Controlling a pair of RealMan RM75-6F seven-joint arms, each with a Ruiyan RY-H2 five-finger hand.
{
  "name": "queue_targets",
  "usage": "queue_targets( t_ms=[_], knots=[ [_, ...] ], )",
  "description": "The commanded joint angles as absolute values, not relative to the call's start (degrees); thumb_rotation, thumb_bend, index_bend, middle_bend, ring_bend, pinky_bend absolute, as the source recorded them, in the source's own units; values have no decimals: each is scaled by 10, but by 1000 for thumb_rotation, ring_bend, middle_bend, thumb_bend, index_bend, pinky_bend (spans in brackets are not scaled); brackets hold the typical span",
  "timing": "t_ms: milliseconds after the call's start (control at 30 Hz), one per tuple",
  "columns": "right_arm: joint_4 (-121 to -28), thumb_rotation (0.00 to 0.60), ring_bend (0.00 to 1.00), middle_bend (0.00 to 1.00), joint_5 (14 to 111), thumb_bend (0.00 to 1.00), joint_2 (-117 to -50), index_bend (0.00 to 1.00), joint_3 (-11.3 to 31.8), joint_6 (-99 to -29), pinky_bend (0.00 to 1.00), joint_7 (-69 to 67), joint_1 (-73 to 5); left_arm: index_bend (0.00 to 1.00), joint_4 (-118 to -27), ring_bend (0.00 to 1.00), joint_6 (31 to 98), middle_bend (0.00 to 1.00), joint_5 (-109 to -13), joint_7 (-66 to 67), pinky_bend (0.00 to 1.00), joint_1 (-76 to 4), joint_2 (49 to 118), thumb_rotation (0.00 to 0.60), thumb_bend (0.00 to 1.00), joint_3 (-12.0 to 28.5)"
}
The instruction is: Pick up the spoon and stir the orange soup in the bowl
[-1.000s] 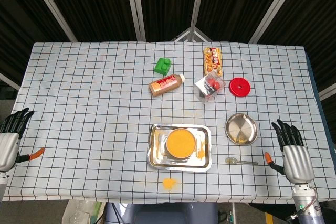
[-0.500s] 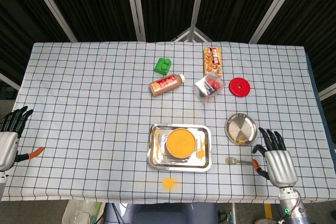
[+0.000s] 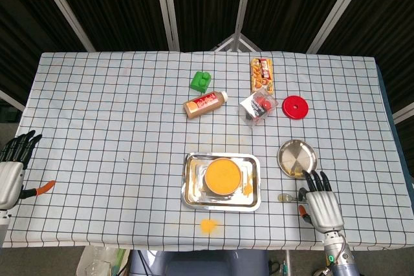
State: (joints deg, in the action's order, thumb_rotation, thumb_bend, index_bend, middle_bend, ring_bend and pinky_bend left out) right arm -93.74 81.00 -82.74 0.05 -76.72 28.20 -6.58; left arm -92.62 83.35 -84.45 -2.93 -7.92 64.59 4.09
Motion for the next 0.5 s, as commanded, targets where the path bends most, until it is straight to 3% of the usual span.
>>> queue_targets(
  t_ms=[33,500],
  knots=[
    [-929,600,0,111,804,398,-837,554,0,-765,0,288,-66,0,-926,0,834,0,-845,-29,0,-79,646,600,0,41],
    [-881,600,0,111,767,397,-864,520,11,-742,0,286,-74,0,-929,0,830,0,-840,-28,0,-78,645,600,0,39]
  ],
)
